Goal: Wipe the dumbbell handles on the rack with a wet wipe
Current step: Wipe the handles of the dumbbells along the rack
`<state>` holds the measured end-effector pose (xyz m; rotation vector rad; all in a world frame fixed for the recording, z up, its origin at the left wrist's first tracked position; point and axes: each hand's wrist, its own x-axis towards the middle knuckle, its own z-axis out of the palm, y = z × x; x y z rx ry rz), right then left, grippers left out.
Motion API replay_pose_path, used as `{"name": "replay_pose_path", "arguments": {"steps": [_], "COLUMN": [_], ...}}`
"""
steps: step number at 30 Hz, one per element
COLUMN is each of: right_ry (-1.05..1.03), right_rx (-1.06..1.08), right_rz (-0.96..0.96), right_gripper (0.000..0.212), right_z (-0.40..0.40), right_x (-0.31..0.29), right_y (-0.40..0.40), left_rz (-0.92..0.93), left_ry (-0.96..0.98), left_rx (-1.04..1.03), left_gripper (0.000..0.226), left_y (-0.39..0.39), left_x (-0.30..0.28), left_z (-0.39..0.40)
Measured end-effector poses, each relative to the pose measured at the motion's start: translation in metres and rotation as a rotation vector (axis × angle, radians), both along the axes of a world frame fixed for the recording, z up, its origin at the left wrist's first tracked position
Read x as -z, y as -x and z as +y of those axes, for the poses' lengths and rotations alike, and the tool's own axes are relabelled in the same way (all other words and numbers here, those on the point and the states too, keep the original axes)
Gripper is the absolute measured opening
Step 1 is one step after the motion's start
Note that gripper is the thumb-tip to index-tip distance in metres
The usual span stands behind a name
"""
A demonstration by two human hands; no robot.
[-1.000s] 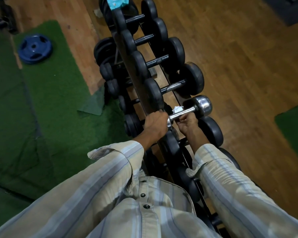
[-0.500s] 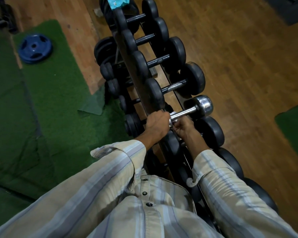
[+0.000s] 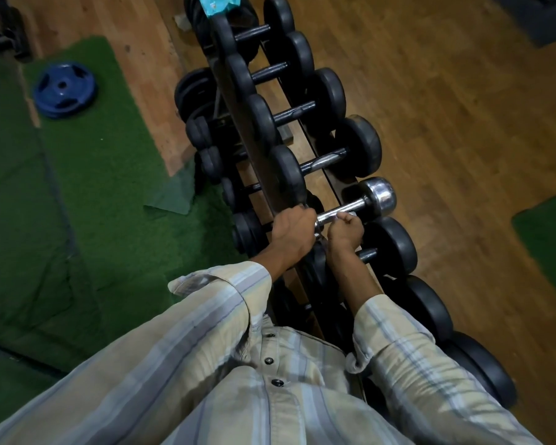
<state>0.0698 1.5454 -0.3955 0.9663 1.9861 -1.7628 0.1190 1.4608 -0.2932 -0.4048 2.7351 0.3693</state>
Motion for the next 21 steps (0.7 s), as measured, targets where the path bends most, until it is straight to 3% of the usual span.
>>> {"name": "replay_pose_path", "arguments": {"steps": [2, 6, 10, 13, 17, 21], "right_ry": [-0.131, -0.373, -0.447, -0.494, -0.409, -0.563], "right_rx": [-0.145, -0.351, -0.436, -0.637, -0.945, -0.993], "right_rz": [0.098, 0.186, 0.224, 0.275, 0.351, 0.42], "right_gripper": [0.025, 0.059, 0.062, 0.06, 0.046, 0.064], "right_z": [0.001, 0.008, 0.017, 0.025, 0.034, 0.044], "right_x": [-0.013, -0.018, -0.014, -0.012, -0.013, -0.007], "right_y": [-0.007, -0.005, 0.006, -0.007, -0.016, 0.009], "left_rz": [-0.004, -0.005, -0.008, -0.003, 0.017, 0.006], "left_ry": [0.004, 0.006, 0.001, 0.007, 0.001, -0.003], "left_rx": [0.007, 0.015, 0.018, 0.013, 0.01, 0.009], "left_gripper": [0.019, 0.018, 0.018, 0.018, 0.027, 0.021], "left_y": [0.0, -0.001, -0.001, -0.001, 0.0, -0.001], "left_x": [0.001, 0.003, 0.002, 0.002, 0.003, 0.004], "left_z": [0.0, -0.001, -0.001, -0.001, 0.001, 0.0]}}
